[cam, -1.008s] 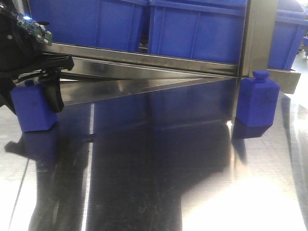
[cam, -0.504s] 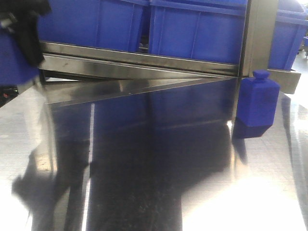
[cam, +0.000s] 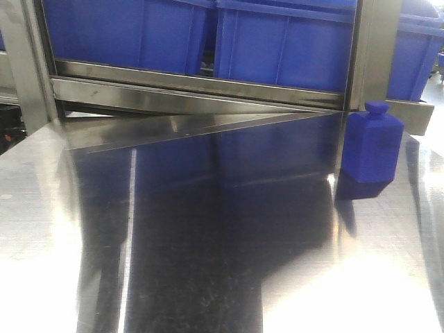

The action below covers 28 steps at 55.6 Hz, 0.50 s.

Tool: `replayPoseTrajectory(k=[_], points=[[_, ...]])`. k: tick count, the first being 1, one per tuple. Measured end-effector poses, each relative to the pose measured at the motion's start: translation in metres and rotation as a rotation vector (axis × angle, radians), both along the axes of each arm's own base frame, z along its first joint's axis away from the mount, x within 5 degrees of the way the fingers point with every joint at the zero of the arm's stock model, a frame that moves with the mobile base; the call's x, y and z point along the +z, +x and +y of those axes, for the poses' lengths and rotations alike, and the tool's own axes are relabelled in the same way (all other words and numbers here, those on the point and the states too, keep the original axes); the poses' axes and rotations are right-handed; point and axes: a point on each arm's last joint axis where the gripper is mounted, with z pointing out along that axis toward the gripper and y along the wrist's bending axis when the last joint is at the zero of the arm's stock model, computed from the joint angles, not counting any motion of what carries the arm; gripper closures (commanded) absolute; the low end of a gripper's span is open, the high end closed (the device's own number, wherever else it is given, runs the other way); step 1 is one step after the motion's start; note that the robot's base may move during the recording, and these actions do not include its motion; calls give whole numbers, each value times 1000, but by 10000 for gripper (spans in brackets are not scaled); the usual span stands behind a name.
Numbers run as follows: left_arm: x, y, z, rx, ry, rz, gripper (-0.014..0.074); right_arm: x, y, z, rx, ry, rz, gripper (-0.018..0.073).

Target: Pick and sort blue part to right shelf

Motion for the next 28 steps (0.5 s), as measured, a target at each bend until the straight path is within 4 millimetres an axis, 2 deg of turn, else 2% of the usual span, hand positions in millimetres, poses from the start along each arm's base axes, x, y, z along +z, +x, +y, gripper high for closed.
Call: replayPoseTrajectory(k=[7,15,19,28], points=[[-7,-32,9,-5,-35,-131,354,22,-5,-1,-6,2,-11,527],[-24,-57,16,-6,-48,-178,354,52,-12,-2,-15,4,22,508],[-31,-65,19,-7,-50,-187,354,69,-11,-2,-19,3,53,445],[-36,-78,22,-6,-61,-225,354,115,3,0,17,-3,158,199]])
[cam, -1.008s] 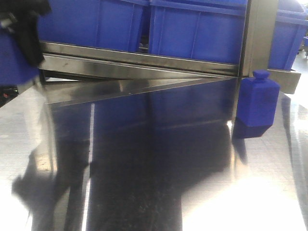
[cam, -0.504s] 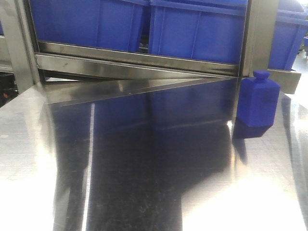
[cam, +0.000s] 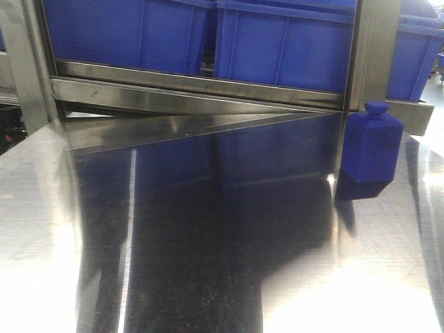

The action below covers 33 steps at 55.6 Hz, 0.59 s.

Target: Pick and sort blue part to right shelf

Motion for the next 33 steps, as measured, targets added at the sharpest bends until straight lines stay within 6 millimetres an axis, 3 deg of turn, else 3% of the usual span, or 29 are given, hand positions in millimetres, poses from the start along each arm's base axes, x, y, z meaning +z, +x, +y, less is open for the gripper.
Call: replayPoseTrajectory(k=[7,15,25,33], points=[[1,-5,1,0,-8,-27,354,25,18,7,67,-8,112,93],[1,-6,2,0,-9,-31,354,44,47,26,189,-66,240,77],[1,-6,1,-4,-18,-29,354,53,88,57,317,-161,346,77],[0,-6,1,-5,-21,-21,354,47,126,72,314,-242,459,77]])
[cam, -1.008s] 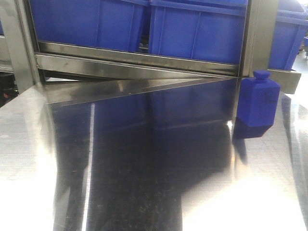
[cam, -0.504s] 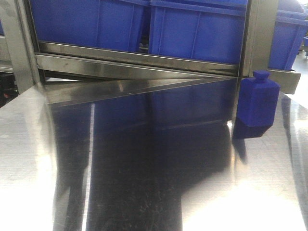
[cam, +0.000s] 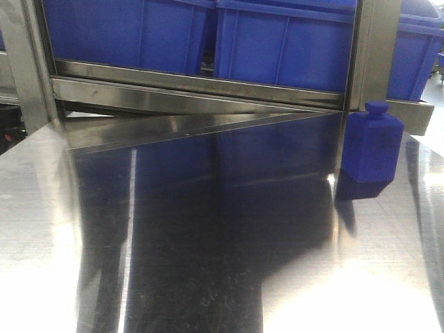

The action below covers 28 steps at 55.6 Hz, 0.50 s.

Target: Pick and sort blue part to right shelf

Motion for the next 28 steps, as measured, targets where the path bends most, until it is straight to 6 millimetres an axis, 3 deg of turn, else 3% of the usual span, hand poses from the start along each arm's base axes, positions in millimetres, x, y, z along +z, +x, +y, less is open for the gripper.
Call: replayPoseTrajectory(k=[12,28], points=[[-2,-1,0,0,2,22,354,-11,45,12,-26,-120,133,77],[-4,-2,0,0,7,50,352,-31,110,6,-120,-142,326,77]])
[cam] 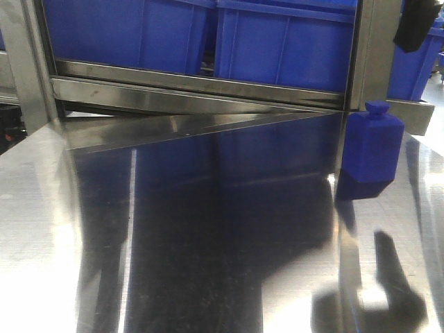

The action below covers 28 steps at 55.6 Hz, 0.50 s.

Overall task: Pick and sort blue part to right shelf
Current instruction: 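Grasp the other blue part with the right gripper and lift it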

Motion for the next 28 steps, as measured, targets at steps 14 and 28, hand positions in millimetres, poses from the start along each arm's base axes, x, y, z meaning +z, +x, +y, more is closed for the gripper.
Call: replayPoseTrajectory(k=[14,28], points=[[0,0,0,-1,-1,1,352,-30,36,15,57,39,105,71],[0,0,0,-1,-1,1,353,-78,59,22,70,9,220,0]])
